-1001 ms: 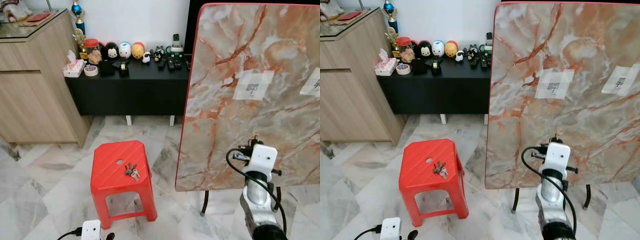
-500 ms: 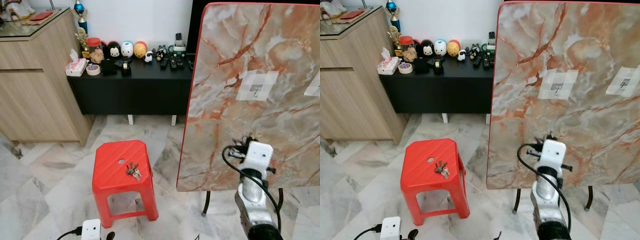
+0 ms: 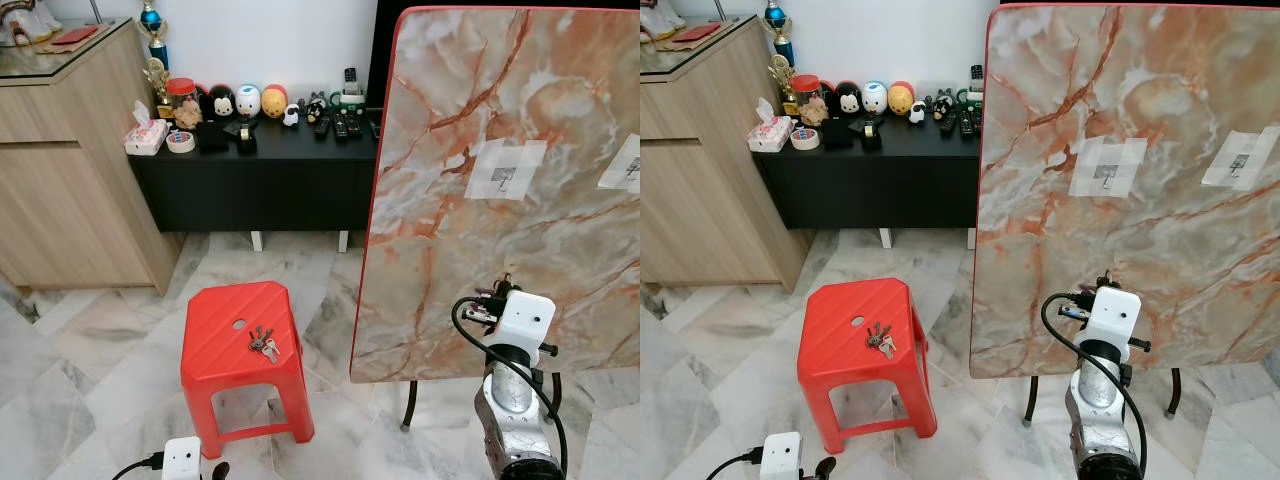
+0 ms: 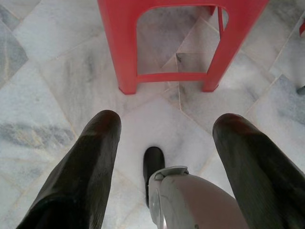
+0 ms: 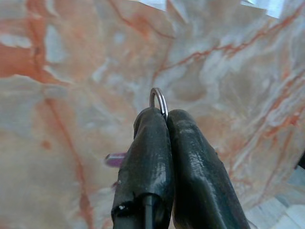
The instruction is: Hang keys on a hook
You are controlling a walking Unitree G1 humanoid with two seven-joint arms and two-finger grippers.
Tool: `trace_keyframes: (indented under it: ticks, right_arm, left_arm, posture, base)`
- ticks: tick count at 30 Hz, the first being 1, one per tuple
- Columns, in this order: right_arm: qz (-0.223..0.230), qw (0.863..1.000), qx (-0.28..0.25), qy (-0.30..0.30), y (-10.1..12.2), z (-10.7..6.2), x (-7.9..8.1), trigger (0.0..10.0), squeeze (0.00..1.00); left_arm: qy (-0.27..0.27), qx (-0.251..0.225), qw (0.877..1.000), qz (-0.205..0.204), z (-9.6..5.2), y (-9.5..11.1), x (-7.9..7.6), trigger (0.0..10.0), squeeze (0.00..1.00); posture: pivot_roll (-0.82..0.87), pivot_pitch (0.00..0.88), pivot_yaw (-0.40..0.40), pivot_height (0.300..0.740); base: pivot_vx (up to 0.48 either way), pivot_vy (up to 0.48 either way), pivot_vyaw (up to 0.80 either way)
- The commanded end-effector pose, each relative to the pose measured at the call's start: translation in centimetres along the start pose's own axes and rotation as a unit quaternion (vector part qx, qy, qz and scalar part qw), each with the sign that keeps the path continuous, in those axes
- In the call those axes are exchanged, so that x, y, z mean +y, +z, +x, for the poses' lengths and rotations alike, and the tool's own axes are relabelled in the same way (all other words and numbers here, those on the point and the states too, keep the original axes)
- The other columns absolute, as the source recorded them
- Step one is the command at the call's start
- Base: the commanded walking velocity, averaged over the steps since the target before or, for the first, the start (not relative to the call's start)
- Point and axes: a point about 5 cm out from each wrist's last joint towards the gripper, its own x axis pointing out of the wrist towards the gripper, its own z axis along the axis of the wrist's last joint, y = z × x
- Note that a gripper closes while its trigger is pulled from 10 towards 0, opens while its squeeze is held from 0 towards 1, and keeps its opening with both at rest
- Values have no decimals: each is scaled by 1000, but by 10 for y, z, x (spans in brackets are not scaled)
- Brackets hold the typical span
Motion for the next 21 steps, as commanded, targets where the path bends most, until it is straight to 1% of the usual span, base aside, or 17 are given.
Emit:
trace_keyframes:
  ticks: [1, 6, 17, 21]
  right_arm:
    - [5, 1000, -10, 5, 5, 0, -1, 10000, 0]
    - [4, 1000, -7, 4, 4, -1, -5, 10000, 0]
    - [5, 1000, 1, 20, 3, -1, -2, 10000, 0]
    - [5, 1000, 3, 18, 3, 0, -3, 10000, 0]
  left_arm:
    - [1, 1, 1000, -1, 0, 0, 3, 10000, 0]
    - [1, 3, 1000, 0, 0, -1, 3, 10000, 0]
    - [-2, 3, 1000, 0, 0, 0, 2, 10000, 0]
    - [-4, 4, 1000, 0, 0, -1, 2, 10000, 0]
  posture:
    - [19, 0, -38, 740]
    - [15, 0, -36, 740]
    - [17, 0, -43, 740]
    - [17, 0, -42, 740]
  base:
    - [0, 0, 0]
    - [0, 0, 0]
    - [0, 0, 0]
    - [244, 0, 0]
